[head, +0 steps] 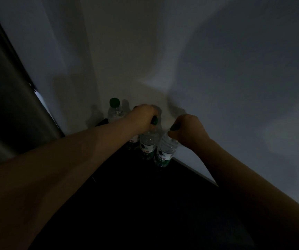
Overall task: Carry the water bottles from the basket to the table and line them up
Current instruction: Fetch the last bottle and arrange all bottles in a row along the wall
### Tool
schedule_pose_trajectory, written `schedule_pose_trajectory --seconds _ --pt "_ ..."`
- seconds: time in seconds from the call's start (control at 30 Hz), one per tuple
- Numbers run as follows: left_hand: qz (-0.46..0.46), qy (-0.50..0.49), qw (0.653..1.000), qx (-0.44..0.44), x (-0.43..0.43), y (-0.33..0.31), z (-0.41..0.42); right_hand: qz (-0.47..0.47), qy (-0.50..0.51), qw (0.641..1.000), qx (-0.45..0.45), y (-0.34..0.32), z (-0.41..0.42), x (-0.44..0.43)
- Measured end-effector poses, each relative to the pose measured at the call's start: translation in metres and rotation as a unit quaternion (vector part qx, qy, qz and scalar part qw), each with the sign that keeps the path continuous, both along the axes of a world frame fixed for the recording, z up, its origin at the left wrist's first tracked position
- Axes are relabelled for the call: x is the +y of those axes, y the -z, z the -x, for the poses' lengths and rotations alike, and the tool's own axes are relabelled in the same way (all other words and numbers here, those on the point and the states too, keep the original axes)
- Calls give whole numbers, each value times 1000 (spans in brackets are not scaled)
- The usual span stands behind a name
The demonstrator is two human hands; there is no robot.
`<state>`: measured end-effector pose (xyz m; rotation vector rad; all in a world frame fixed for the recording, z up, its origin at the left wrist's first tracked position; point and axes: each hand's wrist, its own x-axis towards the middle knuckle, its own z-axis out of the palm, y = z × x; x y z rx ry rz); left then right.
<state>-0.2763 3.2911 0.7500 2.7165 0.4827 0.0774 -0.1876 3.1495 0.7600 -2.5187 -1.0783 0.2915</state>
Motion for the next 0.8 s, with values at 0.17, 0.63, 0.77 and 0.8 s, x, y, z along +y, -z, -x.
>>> schedule_pose_trajectory --seconds 0.17,0.63,0.77,0.8 --pt "1 -1 1000 -6 1 1 2 -3 -1 1000 -1 5 3 1" --pt "2 -13 1000 10 -1 1 -1 3 -18 1000 -21 7 14 -4" --pt "-4 -18 1000 14 -3 1 0 23 -15 999 -16 1 20 -14" --pt "-6 -18 1000 12 -4 1 0 25 -13 999 -18 -1 21 -18"
